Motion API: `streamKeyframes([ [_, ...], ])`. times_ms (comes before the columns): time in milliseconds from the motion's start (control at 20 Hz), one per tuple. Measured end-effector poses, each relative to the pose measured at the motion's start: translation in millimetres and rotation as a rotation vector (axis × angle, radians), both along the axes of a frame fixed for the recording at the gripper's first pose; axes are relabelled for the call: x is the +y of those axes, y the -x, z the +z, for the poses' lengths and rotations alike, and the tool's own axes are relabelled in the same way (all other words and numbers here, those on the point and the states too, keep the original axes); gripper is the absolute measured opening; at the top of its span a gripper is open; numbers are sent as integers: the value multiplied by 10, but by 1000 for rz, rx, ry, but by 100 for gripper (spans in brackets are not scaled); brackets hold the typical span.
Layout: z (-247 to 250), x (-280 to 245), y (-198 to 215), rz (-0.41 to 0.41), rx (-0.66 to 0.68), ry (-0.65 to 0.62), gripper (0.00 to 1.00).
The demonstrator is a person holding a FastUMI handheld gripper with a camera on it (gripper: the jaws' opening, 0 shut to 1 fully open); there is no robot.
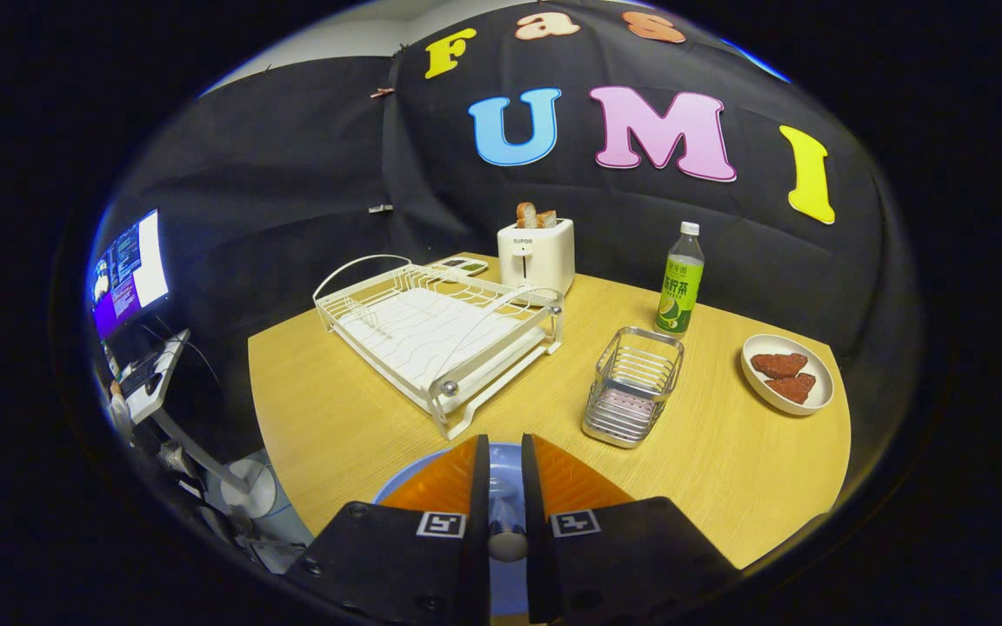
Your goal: Take the plate from the dish rack, then take the spoon from the basket and place it into the plate.
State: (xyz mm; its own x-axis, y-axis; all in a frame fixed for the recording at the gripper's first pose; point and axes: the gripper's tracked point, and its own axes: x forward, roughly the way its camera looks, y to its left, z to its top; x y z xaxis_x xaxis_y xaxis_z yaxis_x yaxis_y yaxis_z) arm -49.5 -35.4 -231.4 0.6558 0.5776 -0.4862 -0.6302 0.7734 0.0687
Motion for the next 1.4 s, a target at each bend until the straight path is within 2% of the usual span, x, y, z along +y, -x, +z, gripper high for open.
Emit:
streamKeyframes([
  [200, -120, -41, 151, 29, 38, 30, 21],
  [450, -84, -29, 143, 15, 68, 10, 22],
  [500, -72, -41, 149, 7, 76, 5, 25],
  [700, 148, -152, 72, -52, 44, 3, 100],
  [950, 735, -283, -39, -189, -63, -12, 99],
  [1400, 2227, -529, 58, -537, -356, -84, 99],
])
